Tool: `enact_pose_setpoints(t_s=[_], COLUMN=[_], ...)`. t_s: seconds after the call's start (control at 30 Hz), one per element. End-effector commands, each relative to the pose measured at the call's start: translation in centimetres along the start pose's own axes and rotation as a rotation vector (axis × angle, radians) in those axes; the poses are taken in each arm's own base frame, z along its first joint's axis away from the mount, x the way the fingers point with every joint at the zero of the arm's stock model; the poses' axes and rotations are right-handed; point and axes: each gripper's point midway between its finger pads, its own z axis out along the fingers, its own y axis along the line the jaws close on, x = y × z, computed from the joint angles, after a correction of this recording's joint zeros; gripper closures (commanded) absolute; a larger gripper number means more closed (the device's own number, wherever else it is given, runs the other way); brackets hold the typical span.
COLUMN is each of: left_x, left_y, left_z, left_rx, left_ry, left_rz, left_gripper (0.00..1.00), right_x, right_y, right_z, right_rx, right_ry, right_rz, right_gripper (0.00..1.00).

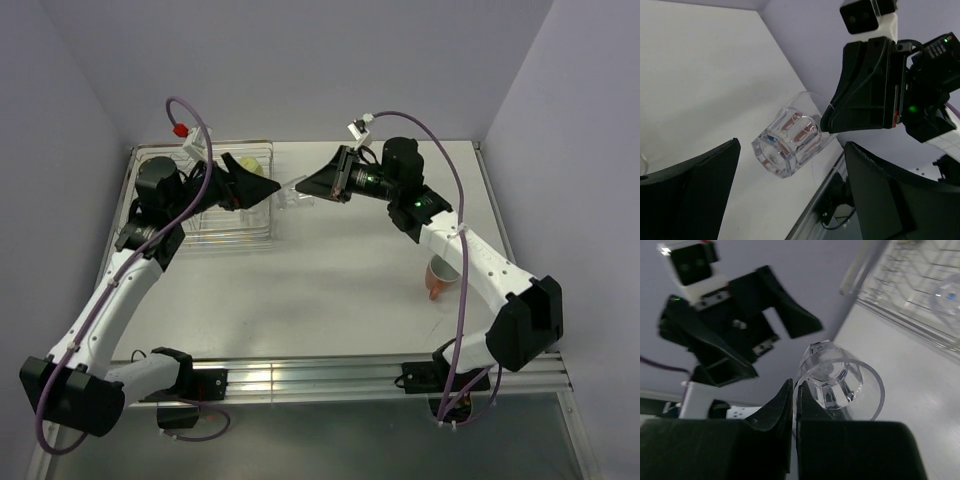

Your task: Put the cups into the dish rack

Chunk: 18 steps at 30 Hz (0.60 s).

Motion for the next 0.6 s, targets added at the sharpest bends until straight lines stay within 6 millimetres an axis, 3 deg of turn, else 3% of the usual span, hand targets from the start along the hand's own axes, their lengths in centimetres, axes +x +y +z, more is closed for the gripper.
enact_pose_setpoints(t_s=[0.0,0.03,0.23,0.57], left_x=[0.0,0.1,-0.3,-1.0], left_y=[-3.5,-3.5,-4.4,-6.1], left_z=[0.4,0.6,0.9,-0.2], left_rx=[0.229,0.239,0.314,0.361], left_ry=[0.048,0.052,0.041,0.008], left_rz=[-0.018,-0.034,-0.051,-0.056], left_gripper=[0.08,0.07,0.09,0.27], right_x=[-1.8,-2.0,-2.0,-1.8], right_y=[7.9,8.8,9.6,8.9], right_z=[-0.3,-0.5,-0.3,-0.3], right_rx=[-0.302,-0.347,-0.436,-0.454], right_ry=[-0.001,-0.008,0.005,0.004], right_rz=[0.005,-0.011,0.058,0.102], right_gripper=[1.00,1.00,1.00,1.00])
